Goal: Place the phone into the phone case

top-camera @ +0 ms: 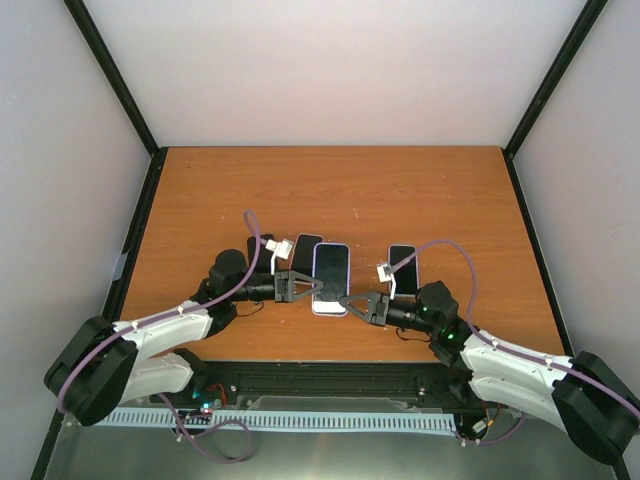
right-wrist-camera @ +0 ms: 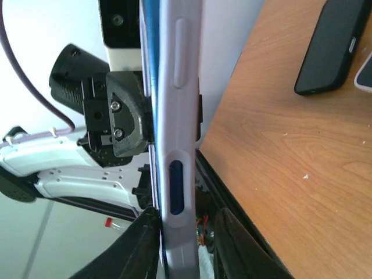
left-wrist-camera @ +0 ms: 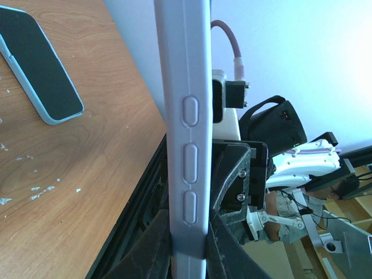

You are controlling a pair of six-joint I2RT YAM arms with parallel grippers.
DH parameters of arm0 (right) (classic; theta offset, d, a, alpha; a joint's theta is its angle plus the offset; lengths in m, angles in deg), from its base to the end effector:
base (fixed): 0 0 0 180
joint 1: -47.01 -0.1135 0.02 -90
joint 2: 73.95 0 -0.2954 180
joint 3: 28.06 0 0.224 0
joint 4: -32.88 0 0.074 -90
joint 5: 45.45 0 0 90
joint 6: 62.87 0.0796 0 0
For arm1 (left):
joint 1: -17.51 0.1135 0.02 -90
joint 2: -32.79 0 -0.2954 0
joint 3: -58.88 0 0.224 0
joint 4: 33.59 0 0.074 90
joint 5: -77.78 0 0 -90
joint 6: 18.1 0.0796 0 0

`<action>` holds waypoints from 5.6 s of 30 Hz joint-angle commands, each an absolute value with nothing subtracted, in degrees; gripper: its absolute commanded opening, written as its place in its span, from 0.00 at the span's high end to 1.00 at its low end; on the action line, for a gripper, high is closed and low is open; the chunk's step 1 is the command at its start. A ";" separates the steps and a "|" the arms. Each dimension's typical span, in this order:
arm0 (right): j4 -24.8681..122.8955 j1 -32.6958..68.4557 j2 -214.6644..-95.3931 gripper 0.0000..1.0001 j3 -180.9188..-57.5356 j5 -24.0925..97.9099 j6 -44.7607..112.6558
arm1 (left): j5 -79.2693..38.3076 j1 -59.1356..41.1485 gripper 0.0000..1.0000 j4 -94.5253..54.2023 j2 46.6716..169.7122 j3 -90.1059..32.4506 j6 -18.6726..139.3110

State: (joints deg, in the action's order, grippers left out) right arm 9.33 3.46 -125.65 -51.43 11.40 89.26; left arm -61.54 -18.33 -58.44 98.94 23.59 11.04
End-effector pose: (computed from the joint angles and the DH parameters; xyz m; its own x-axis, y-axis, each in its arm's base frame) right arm 0.0963 0.1516 0.2273 -0.8873 0.1777 -0.4256 -0.4009 0.1589 0.9022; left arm 0.1414 -0.1766 0.2556 -0.9087 -0.0460 -0.4149 0.4094 0.0958 -0.9073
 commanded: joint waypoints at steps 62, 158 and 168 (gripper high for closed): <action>37.94 3.15 -112.07 0.74 -63.83 23.83 87.17 | -64.65 -18.44 1.00 -22.37 93.78 10.28 35.26; 74.80 25.88 -132.53 0.00 -86.37 22.57 59.33 | -16.21 -18.47 0.01 3.79 83.78 0.29 31.37; 87.92 25.84 -111.80 0.00 -91.81 28.77 58.29 | -16.16 -18.44 0.00 5.57 80.18 -6.88 32.30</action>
State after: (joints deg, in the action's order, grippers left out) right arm 81.35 25.55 -115.90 -89.15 26.46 59.03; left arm -17.26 -18.55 4.47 82.48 -2.55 32.09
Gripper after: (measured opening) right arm 0.998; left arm 0.995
